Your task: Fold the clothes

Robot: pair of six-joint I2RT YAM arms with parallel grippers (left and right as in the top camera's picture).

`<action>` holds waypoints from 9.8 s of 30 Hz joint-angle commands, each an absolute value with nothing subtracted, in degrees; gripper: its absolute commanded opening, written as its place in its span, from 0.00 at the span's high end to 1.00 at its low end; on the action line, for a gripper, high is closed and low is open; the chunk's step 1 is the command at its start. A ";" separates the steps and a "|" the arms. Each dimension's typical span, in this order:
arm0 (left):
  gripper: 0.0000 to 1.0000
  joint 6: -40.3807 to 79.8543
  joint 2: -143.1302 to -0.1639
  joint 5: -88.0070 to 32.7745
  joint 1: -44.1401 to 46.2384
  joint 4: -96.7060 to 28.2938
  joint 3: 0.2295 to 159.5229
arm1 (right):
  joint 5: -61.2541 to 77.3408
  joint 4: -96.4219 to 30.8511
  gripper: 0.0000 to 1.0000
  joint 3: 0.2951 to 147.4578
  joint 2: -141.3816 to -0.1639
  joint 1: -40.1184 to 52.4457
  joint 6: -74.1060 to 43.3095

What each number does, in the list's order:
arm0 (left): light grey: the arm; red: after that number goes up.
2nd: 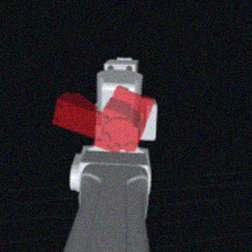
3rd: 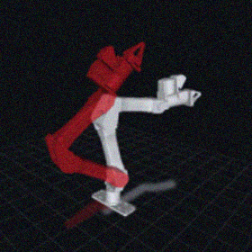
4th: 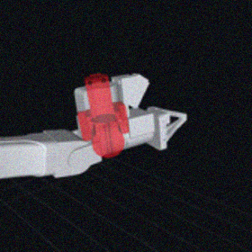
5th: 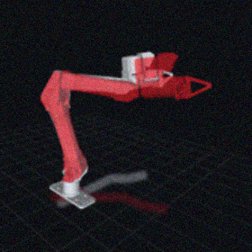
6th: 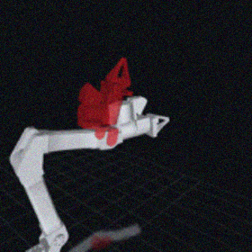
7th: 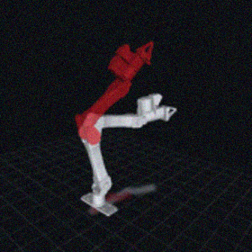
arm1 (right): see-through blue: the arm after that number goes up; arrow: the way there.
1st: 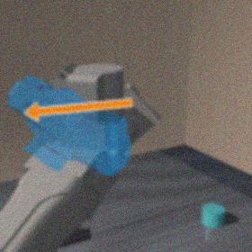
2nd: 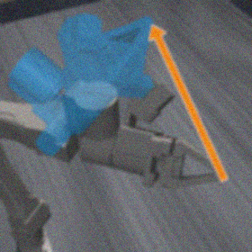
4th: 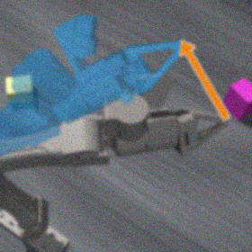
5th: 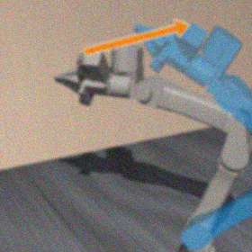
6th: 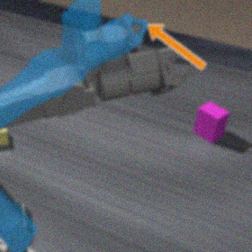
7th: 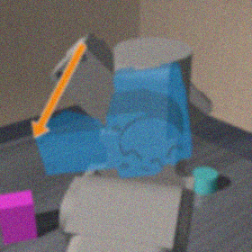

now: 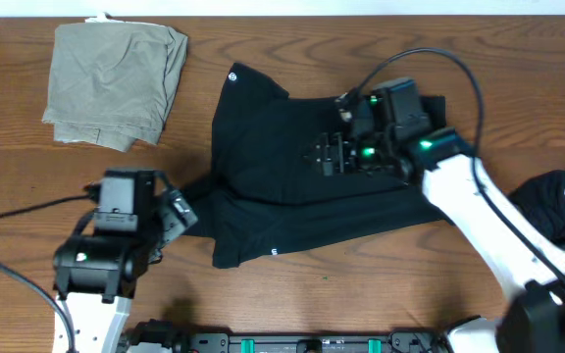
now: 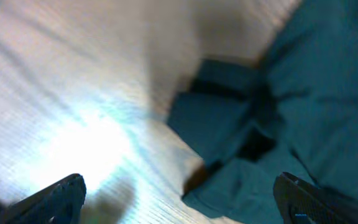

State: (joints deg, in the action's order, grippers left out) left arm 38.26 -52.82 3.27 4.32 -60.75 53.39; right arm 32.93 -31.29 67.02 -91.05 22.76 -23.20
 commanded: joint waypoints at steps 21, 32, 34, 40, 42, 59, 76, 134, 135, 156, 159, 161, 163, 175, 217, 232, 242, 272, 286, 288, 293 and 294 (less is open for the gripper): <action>0.02 38.24 -51.22 -0.89 -11.99 -64.75 54.46 | 42.41 -20.91 0.22 74.00 -114.89 37.45 -23.11; 0.02 38.17 -51.22 -0.89 -11.99 -65.95 54.46 | 42.02 -20.51 0.53 74.15 -115.46 38.68 -24.45; 0.02 38.17 -51.22 -0.89 -11.99 -65.95 54.46 | 41.80 -20.03 0.58 74.15 -115.46 38.70 -24.88; 0.02 38.17 -51.22 -0.89 -11.99 -65.95 54.46 | 41.34 -19.70 0.80 74.15 -115.46 38.87 -26.35; 0.02 38.17 -51.22 -0.89 -11.99 -65.95 54.46 | 41.17 -19.70 0.83 74.15 -115.46 39.09 -26.35; 0.02 38.17 -51.22 -0.89 -11.99 -65.95 54.43 | 11.57 -31.99 0.99 79.11 -115.37 39.70 -28.25; 0.02 38.17 -51.35 -0.89 -11.99 -66.00 54.43 | 3.33 -46.39 0.44 93.51 -115.46 42.44 -25.69; 0.94 25.19 -87.18 -11.07 22.81 -41.63 45.12 | 7.92 -74.02 0.99 93.95 -111.33 22.48 -20.49; 0.94 25.17 -87.18 -11.07 22.31 -41.43 45.12 | 7.90 -74.02 0.99 93.95 -111.33 22.48 -20.49; 0.94 22.96 -92.47 -9.41 8.64 -41.43 45.10 | 3.09 -77.67 0.99 93.95 -111.31 22.31 -20.51; 0.94 22.11 -92.47 -9.39 4.38 -41.93 45.12 | 3.03 -77.47 0.99 93.95 -111.31 21.76 -20.53; 0.94 21.63 -92.47 -9.39 2.04 -41.91 45.12 | 3.03 -77.38 0.99 93.95 -111.31 21.50 -20.53; 0.94 20.56 -92.47 -9.39 -0.08 -41.91 45.12 | 3.03 -77.45 0.99 93.95 -111.31 21.32 -20.53; 0.94 17.50 -92.47 -9.39 -10.17 -44.71 49.84 | 2.79 -81.01 0.99 93.95 -110.00 21.34 -22.55; 0.91 19.99 -99.07 -20.67 4.43 -45.36 55.83 | 18.31 -40.38 0.99 62.06 -102.35 39.16 -39.22; 0.92 20.18 -102.00 -17.19 1.65 -42.68 55.83 | 16.32 -38.70 0.98 58.33 -102.35 29.91 -36.12; 0.92 20.21 -102.02 -13.65 -4.36 -42.52 55.83 | 14.83 -41.41 0.98 58.22 -108.79 28.58 -36.10; 0.94 16.56 -101.97 -10.52 -11.62 -42.13 56.45 | 0.97 -50.41 0.99 66.35 -109.80 16.62 -30.59; 0.94 16.34 -87.26 -14.81 -8.82 -56.12 64.84 | 5.82 -67.02 0.72 84.51 -104.51 17.54 -23.18; 0.94 16.32 -85.60 -19.44 -6.66 -58.37 64.53 | 5.78 -69.47 0.68 84.71 -104.44 17.39 -21.96; 0.94 16.91 -86.41 -21.58 1.52 -58.50 60.18 | 5.80 -71.16 0.82 83.72 -104.55 16.78 -21.98; 0.94 17.32 -87.13 -22.83 3.20 -57.69 58.83 | 5.80 -71.13 0.82 83.70 -104.55 16.78 -22.00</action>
State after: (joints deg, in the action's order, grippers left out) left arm 17.54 -85.23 -19.09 -0.34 -57.98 62.39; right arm 5.56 -71.05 83.90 -105.06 17.32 -23.20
